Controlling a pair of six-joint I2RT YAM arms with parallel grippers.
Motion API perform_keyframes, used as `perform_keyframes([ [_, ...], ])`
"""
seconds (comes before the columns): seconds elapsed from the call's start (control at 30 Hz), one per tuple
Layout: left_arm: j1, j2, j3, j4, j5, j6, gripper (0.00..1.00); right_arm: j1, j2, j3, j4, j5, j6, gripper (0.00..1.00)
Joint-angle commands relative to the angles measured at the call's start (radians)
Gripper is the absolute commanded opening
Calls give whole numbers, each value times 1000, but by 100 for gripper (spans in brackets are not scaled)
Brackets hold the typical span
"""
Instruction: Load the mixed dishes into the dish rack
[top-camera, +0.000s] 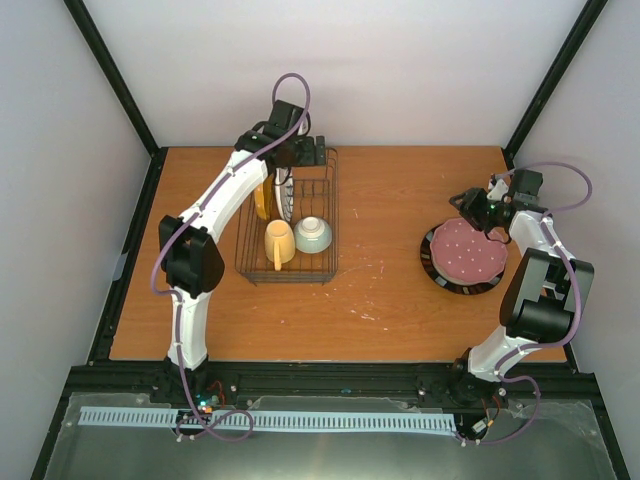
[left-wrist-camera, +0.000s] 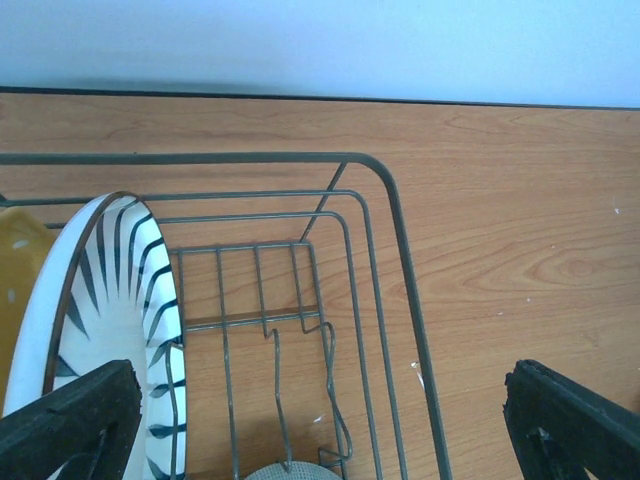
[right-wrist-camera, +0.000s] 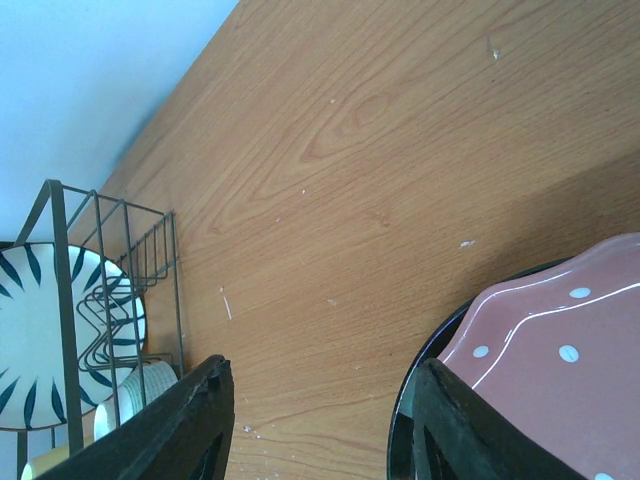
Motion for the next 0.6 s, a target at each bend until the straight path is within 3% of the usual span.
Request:
perform_keyframes([
  [0.0, 8, -31, 51, 59, 37, 26, 100, 2, -15, 1, 12, 7, -1, 49],
  [0.2, -11, -37, 52, 161, 162, 98, 100, -3, -35, 18, -58, 114, -23, 48],
  [0.4, -87, 28, 156, 205, 316, 186, 98, -76, -117, -26, -89, 201, 0, 47],
  [0.57, -163, 113, 229, 178, 449, 221, 91, -148, -185, -73, -161, 303, -5, 46],
])
